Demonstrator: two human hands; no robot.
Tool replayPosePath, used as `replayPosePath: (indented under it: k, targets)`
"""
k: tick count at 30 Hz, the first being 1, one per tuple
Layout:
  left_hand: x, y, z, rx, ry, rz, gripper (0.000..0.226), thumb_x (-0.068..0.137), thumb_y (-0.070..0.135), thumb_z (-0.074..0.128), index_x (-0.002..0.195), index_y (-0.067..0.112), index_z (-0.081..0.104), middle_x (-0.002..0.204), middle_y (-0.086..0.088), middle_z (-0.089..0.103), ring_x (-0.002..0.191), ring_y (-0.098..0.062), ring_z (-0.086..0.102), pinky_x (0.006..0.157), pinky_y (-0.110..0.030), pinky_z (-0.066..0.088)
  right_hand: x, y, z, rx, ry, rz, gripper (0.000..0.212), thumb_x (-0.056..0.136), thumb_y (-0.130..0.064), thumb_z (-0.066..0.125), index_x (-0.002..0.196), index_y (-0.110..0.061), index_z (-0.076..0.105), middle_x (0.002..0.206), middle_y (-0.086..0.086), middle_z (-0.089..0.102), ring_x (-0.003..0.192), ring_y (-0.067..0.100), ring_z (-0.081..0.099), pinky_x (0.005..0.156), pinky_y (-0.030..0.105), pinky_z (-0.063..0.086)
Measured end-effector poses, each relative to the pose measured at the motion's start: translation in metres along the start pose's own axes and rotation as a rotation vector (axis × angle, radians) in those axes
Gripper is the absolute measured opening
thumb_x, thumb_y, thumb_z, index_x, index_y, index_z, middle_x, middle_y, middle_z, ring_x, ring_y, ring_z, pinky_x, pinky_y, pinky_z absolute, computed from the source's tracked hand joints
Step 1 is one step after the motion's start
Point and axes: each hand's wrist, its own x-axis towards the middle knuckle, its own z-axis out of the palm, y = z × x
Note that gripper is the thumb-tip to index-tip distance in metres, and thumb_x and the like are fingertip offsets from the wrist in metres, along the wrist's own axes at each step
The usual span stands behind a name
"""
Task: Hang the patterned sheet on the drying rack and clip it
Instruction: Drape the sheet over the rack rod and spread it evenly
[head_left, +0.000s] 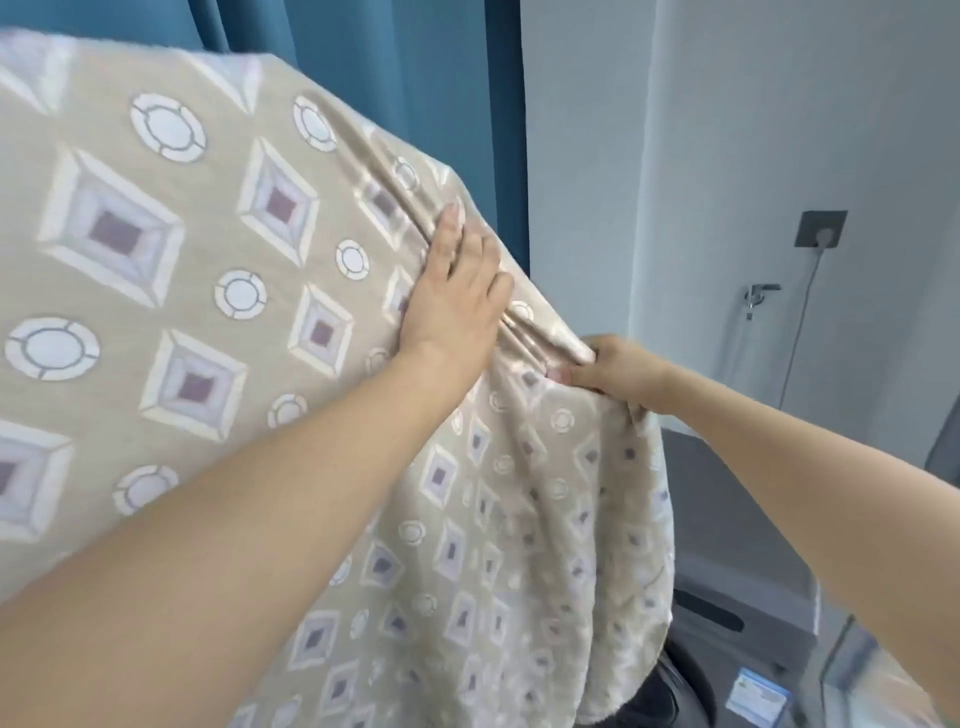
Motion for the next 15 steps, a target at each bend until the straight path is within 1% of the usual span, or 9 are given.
replayPosePath:
  k: [2,3,5,7,8,10,12,14,15]
  targets:
    - [0.003,0.015,0.004,-0.029,0.043,0.023,0.047,0.093,0.014,0.022,0.137,0.006,0.035,0.154,-0.024,0.019,0.144,-0.045,0.009,0.115,-0.062,-0.007,-0.003,0.03,0.009,-0.013,-0.108,0.16,0.036,0.073,-0.041,0.082,0.099,-0.021,0.068,0.09,0.002,0.073,0.08,0.019,0.072,0.068,0.034,0.058]
    - [0.005,0.022,0.007,-0.026,0.045,0.043,0.048,0.093,0.015,0.021,0.138,0.005,0.035,0.153,-0.024,0.02,0.144,-0.045,0.009,0.116,-0.06,-0.006,-0.002,0.048,0.015,-0.087,-0.135,0.223,0.033,0.071,-0.038,0.083,0.095,-0.021,0.068,0.093,0.003,0.073,0.087,0.022,0.07,0.079,0.035,0.057]
    - [0.005,0.038,0.014,-0.008,0.0,0.079,0.047,0.094,0.016,0.022,0.138,0.004,0.034,0.149,-0.025,0.028,0.143,-0.045,0.014,0.117,-0.058,-0.004,-0.003,0.082,0.024,-0.348,-0.184,0.325,0.03,0.072,-0.04,0.078,0.091,-0.019,0.068,0.094,0.002,0.071,0.092,0.022,0.068,0.086,0.032,0.054]
    - [0.004,0.054,0.022,-0.033,-0.078,0.098,0.039,0.092,0.018,0.029,0.13,0.008,0.035,0.13,-0.022,0.048,0.133,-0.042,0.035,0.117,-0.057,0.004,-0.01,0.11,0.031,-0.428,-0.258,0.411,0.041,0.077,-0.043,0.069,0.105,-0.013,0.066,0.104,0.005,0.069,0.098,0.024,0.066,0.088,0.032,0.054]
    - [0.003,0.06,0.026,-0.042,-0.113,0.107,0.039,0.091,0.021,0.035,0.128,0.008,0.033,0.116,-0.016,0.055,0.121,-0.037,0.046,0.115,-0.055,0.014,-0.014,0.122,0.033,-0.38,-0.286,0.455,0.049,0.081,-0.045,0.065,0.116,-0.012,0.061,0.114,0.005,0.065,0.105,0.025,0.064,0.091,0.035,0.053]
    - [0.002,0.07,0.029,-0.058,-0.179,0.118,0.047,0.087,0.025,0.047,0.128,0.009,0.032,0.092,-0.006,0.058,0.097,-0.025,0.057,0.088,-0.043,0.033,-0.022,0.141,0.033,-0.264,-0.299,0.519,0.06,0.087,-0.047,0.061,0.136,-0.014,0.046,0.135,0.0,0.052,0.122,0.025,0.053,0.1,0.037,0.046]
    - [0.006,0.077,0.026,-0.114,-0.221,0.107,0.035,0.084,0.022,0.055,0.115,0.011,0.042,0.087,-0.001,0.06,0.088,-0.02,0.06,0.07,-0.036,0.027,-0.027,0.153,0.036,-0.126,-0.276,0.519,0.062,0.09,-0.042,0.059,0.141,-0.013,0.04,0.138,-0.001,0.048,0.126,0.021,0.048,0.104,0.034,0.041]
    - [0.012,0.082,0.02,-0.275,-0.198,0.064,0.02,0.083,0.014,0.054,0.1,0.013,0.044,0.094,-0.003,0.066,0.086,-0.022,0.064,0.067,-0.034,0.027,-0.033,0.159,0.041,0.208,-0.313,0.523,0.057,0.09,-0.032,0.06,0.138,-0.007,0.046,0.131,0.003,0.059,0.12,0.022,0.056,0.108,0.038,0.04]
    - [0.014,0.081,0.016,-0.335,-0.183,0.039,0.018,0.084,0.01,0.049,0.1,0.013,0.044,0.093,-0.004,0.068,0.083,-0.022,0.066,0.065,-0.032,0.028,-0.036,0.162,0.043,0.415,-0.36,0.517,0.053,0.089,-0.028,0.06,0.137,-0.007,0.05,0.128,0.007,0.063,0.119,0.027,0.058,0.109,0.042,0.039]
